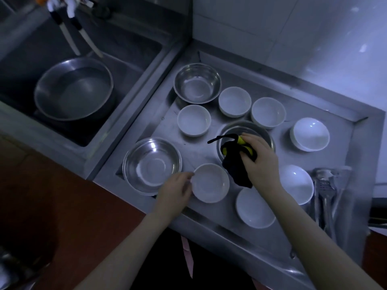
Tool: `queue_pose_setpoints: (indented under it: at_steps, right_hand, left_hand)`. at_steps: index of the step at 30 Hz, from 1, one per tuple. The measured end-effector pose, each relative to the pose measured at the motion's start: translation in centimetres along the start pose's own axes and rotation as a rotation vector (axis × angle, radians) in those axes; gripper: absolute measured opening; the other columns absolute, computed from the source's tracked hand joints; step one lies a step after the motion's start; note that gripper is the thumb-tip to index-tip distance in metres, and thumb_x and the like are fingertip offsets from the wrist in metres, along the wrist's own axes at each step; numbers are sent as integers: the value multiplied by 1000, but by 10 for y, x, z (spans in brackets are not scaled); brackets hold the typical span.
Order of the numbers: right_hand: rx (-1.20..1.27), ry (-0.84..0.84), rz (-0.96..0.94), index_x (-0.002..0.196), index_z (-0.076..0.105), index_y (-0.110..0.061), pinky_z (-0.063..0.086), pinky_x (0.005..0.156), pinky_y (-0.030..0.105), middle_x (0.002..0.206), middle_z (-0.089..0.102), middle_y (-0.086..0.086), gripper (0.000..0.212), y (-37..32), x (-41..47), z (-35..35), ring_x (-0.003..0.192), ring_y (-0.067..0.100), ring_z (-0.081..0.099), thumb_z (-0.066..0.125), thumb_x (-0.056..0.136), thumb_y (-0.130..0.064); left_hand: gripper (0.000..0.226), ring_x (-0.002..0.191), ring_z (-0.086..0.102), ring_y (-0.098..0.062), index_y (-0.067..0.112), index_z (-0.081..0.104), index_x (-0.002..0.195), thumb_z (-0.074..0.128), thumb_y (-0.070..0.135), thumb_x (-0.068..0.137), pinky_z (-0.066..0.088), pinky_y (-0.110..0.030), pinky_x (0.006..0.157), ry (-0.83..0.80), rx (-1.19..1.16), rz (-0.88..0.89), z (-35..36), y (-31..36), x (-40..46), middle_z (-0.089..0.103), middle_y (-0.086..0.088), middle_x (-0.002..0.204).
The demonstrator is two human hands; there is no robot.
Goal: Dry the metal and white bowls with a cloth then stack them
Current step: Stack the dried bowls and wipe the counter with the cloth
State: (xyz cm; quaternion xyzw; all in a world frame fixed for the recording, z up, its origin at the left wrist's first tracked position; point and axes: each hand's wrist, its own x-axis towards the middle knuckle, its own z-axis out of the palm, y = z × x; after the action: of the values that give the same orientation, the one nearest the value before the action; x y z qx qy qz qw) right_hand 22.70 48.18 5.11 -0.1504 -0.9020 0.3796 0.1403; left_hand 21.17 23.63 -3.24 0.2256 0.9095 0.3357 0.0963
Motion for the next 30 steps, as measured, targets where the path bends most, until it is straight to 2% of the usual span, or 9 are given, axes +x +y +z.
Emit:
queue_pose_setpoints:
  at_steps: [4, 7, 9, 12, 17, 21, 24, 28, 30]
  right_hand:
    - [1, 23, 1, 113, 67, -7, 30, 97, 2, 123, 63, 4, 36, -8, -5, 3, 109, 6, 52, 65, 80, 5]
    - [-11, 35, 24, 112, 68, -8, 33, 97, 6, 121, 64, 4, 35, -14, -11, 8, 110, 14, 56, 65, 80, 5]
    - [-30, 44, 55, 113, 68, -9, 35, 99, 12, 122, 63, 3, 35, -18, -15, 11, 112, 16, 57, 65, 80, 4]
    - [-63, 46, 102, 114, 68, -10, 39, 103, 24, 124, 62, 1, 35, -23, -18, 15, 114, 15, 56, 64, 82, 2]
    - [-187, 80, 68, 112, 68, -10, 41, 102, 28, 125, 61, 6, 39, -17, -7, 22, 115, 23, 57, 62, 79, 10]
    - [-209, 79, 94, 105, 69, 0, 32, 95, 5, 122, 56, 14, 37, -15, 17, 31, 112, 9, 56, 59, 76, 19]
    - [-325, 38, 187, 106, 69, -1, 27, 89, 4, 121, 56, 12, 31, 0, 35, 42, 106, 19, 54, 59, 80, 12]
    - [-442, -20, 265, 111, 68, -5, 40, 99, 33, 130, 52, 16, 34, 32, 46, 65, 116, 36, 52, 60, 80, 6]
    - [-522, -126, 371, 122, 63, -11, 38, 102, 39, 141, 45, 12, 40, 38, 41, 74, 123, 35, 47, 58, 84, 0]
  left_hand:
    - [27, 106, 54, -32, 9, 69, 109, 68, 8, 83, 45, -40, 91, 234, 154, -245, -42, -46, -7, 58, -16, 114]
    - [47, 120, 37, -40, 17, 58, 123, 69, 7, 78, 41, -52, 98, 162, 171, -544, -65, -71, -12, 35, -19, 138]
    - [52, 121, 37, -40, 17, 53, 130, 66, 5, 80, 38, -50, 100, 83, 52, -605, -73, -84, -9, 30, -20, 140]
    - [57, 116, 48, -42, 10, 48, 138, 63, -1, 84, 40, -39, 89, -39, -118, -617, -79, -98, 5, 40, -24, 137]
    - [57, 119, 53, -35, 14, 52, 136, 67, 2, 82, 39, -33, 87, -150, -188, -520, -88, -116, 24, 55, -16, 133]
    - [61, 127, 50, -22, 18, 57, 132, 61, -8, 78, 37, -28, 98, -122, -327, -454, -102, -117, 40, 58, -2, 134]
    - [62, 131, 47, -17, 20, 57, 133, 56, -10, 79, 34, -26, 103, -108, -363, -411, -112, -118, 50, 56, 1, 138]
    - [58, 125, 48, -11, 27, 57, 132, 56, -6, 84, 37, -16, 93, -76, -418, -403, -123, -118, 60, 56, 8, 136]
    - [57, 123, 49, -10, 28, 58, 130, 58, -5, 84, 39, -17, 92, -68, -456, -399, -126, -117, 65, 57, 9, 134]
